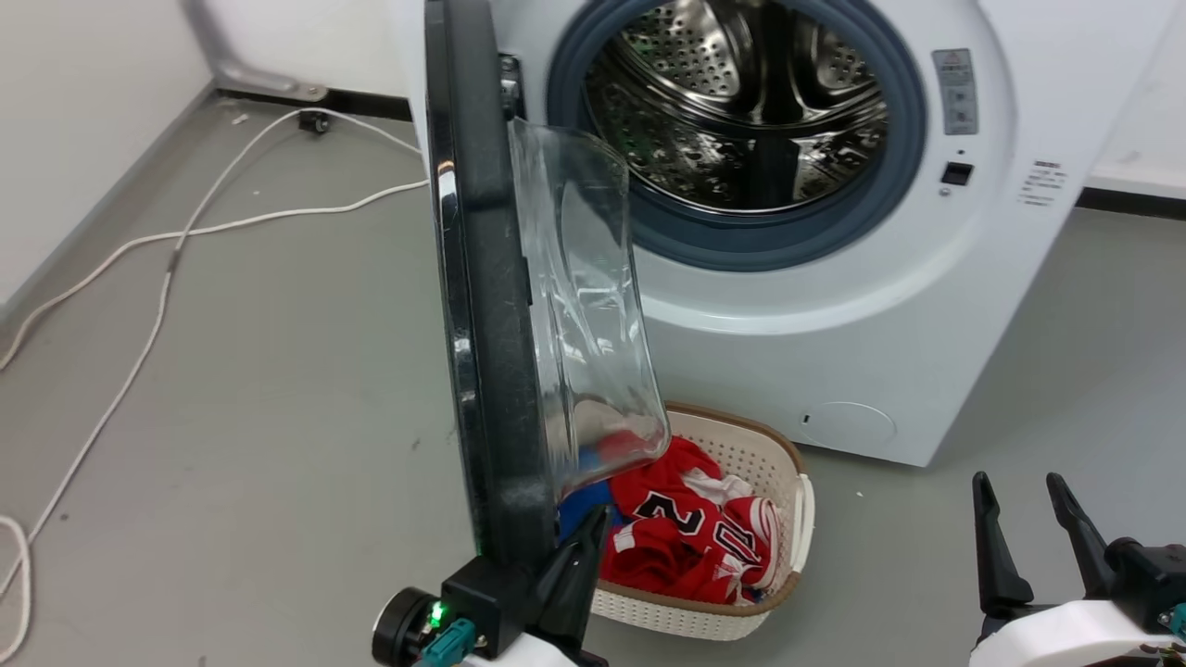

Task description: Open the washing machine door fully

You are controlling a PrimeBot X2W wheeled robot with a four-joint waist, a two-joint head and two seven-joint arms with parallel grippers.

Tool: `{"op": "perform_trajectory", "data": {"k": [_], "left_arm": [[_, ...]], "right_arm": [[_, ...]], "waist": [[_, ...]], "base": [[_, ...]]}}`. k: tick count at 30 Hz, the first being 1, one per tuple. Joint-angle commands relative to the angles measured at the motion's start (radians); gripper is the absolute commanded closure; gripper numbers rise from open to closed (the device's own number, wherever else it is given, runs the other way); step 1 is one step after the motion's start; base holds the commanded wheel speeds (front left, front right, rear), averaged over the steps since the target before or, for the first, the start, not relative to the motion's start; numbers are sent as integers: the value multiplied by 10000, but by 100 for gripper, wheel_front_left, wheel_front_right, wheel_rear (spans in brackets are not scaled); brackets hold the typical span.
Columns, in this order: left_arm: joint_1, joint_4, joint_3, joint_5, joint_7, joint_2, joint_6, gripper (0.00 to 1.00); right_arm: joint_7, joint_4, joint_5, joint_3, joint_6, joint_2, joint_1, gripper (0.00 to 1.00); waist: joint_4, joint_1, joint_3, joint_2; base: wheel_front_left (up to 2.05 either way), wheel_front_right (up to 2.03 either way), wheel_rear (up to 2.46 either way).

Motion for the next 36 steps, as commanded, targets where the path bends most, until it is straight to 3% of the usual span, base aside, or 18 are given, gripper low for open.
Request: {"op": "perform_trajectory", "data": {"k": [1, 9, 21, 36], "left_arm": [[77, -46, 188, 36, 16, 147, 127, 100], [432, -464, 911, -198, -77, 643, 659, 100], [43, 35, 2931, -1021, -278, 2024, 737, 100], [-1238, 2504, 4804, -2019, -438, 3375, 59, 100]], "right_arm": [[-22, -30, -85, -22, -2, 27, -153, 0], [39, -150, -35, -117, -2, 27, -122, 0], [115, -381, -157, -37, -2, 25, -203, 0], [274, -531, -225, -61, -2, 26, -147, 0]], "waist": [[251, 0, 2, 0], [1057, 0, 56, 0], [1215, 0, 49, 0], [616, 0, 177, 0]], "base": [[0, 0, 0], [0, 0, 0], [0, 0, 0], [0, 0, 0]]}}
